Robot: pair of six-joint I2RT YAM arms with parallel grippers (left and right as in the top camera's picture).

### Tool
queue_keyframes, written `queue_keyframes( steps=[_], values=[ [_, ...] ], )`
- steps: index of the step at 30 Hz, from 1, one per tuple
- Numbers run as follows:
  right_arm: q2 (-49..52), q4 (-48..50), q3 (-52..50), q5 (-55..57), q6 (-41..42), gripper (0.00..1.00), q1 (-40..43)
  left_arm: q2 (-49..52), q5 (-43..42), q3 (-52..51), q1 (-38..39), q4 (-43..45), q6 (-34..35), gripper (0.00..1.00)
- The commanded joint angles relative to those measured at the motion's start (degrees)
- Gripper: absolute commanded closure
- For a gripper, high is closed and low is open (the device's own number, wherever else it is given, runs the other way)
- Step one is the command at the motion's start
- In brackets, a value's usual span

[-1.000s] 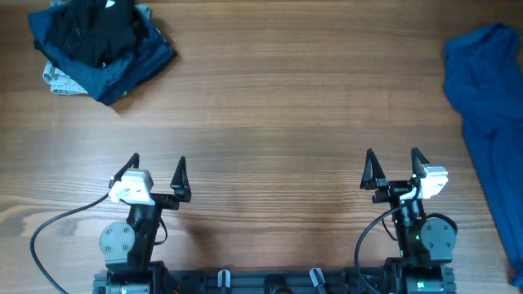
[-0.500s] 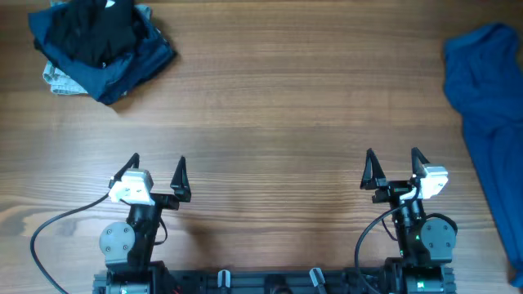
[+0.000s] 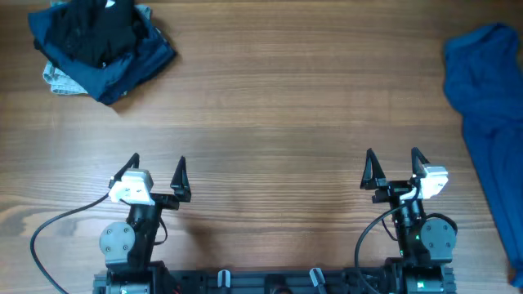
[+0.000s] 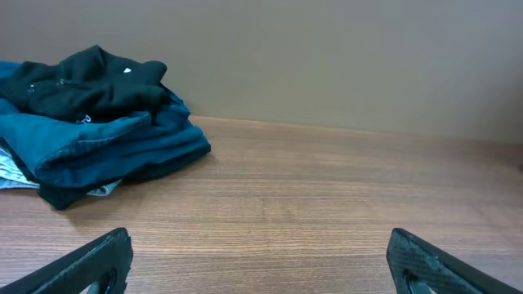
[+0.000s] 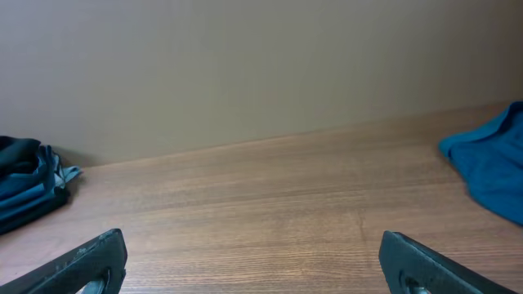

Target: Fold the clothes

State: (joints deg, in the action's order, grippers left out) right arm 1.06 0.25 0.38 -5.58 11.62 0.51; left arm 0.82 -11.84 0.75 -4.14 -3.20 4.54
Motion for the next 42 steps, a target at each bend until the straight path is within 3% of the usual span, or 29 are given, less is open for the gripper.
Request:
queue_keyframes(
  steps=[1, 22, 24, 27, 29, 32, 35, 38, 42],
  values=[
    [0.24, 0.15, -0.09, -0.48, -0.98, 0.00, -0.24, 0.11, -0.70, -0.39, -0.37, 0.00, -1.11, 0.00],
    [0.24, 0.72, -0.09, -0.55, -0.33, 0.00, -0.24, 0.11, -0.70, -0.39, -0.37, 0.00, -1.14, 0.00],
    [0.24, 1.42, -0.09, -2.64, 7.54, 0.00, -0.24, 0.11, -0.70, -0.39, -0.37, 0.00, -1.14, 0.00],
    [0.28, 0.44, -0.09, -4.24, 26.21, 0.00, -0.24, 0.11, -0.70, -0.39, -0.37, 0.00, -1.11, 0.00],
    [0.39, 1.11, -0.07, -5.31, 28.94, 0.00, -0.24, 0.11, -0.70, -0.39, -0.37, 0.00, -1.14, 0.00],
    [0.39, 9.16, -0.07, -11.50, 24.59, 0.00, -0.24, 0.11, -0.70, -0.39, -0.37, 0.00, -1.11, 0.00],
    [0.81, 16.59, 1.57, -7.93, 15.63, 0.00, -0.22, 0.11, -0.70, -0.39, -0.37, 0.00, -1.11, 0.00],
    [4.72, 16.41, 8.55, 2.03, 10.49, 0.00, -0.22, 0.11, -0.70, -0.39, -0.37, 0.00, -1.14, 0.00],
    [19.67, 10.86, 21.94, 9.99, 5.99, 0.00, 0.00, 0.11, -0.70, -0.39, -0.37, 0.00, -1.11, 0.00]
  ],
)
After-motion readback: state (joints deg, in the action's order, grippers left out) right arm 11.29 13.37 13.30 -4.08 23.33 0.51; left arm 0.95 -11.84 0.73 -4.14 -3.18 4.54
